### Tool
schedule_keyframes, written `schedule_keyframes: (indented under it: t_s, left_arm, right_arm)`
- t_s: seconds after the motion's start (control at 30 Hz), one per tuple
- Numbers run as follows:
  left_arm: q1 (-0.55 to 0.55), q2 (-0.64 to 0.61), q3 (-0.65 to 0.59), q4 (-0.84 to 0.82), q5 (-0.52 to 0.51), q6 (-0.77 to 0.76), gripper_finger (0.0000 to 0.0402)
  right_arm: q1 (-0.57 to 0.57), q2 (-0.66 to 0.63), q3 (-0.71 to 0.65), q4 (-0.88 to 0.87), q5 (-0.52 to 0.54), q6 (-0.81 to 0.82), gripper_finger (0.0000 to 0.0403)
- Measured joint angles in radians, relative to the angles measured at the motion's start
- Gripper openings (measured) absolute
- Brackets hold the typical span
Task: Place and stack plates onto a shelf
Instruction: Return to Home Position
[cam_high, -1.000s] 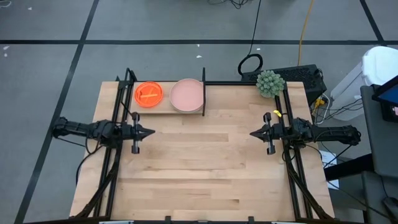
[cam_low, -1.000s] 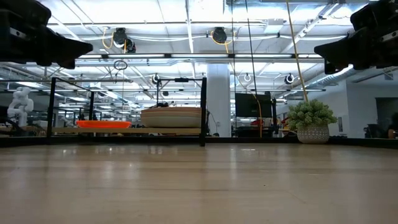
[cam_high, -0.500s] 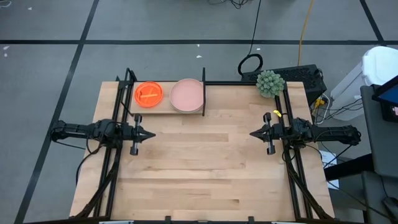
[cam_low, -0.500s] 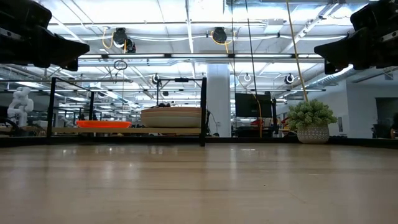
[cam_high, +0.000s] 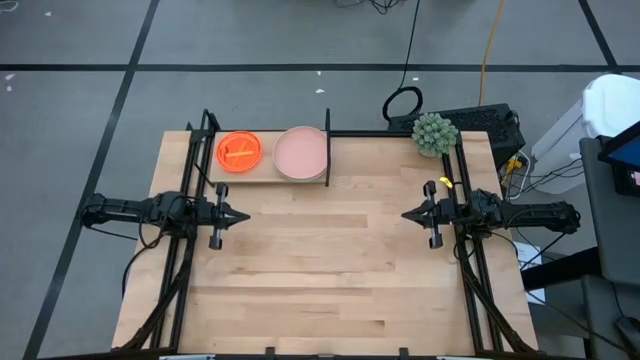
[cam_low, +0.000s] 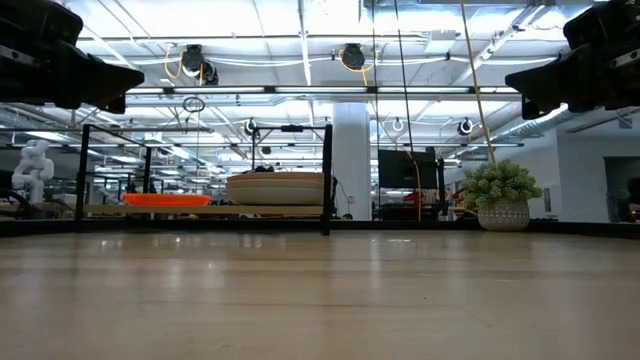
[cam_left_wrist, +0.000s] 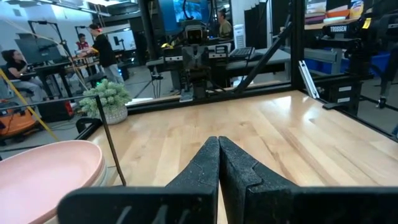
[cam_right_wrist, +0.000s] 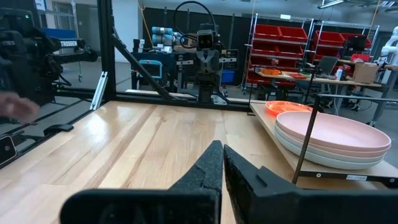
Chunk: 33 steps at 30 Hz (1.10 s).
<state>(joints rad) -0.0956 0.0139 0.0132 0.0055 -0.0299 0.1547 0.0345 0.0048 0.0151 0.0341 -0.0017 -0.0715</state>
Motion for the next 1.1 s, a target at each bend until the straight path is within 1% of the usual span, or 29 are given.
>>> schedule_keyframes:
  t_s: [1.1]
  left_arm:
    - [0.0, 0.0, -0.002, 0.027, -0.004, -0.002, 0.0004]
  right_arm:
    - [0.0, 0.0, 0.0, 0.0, 0.0, 0.0, 0.0]
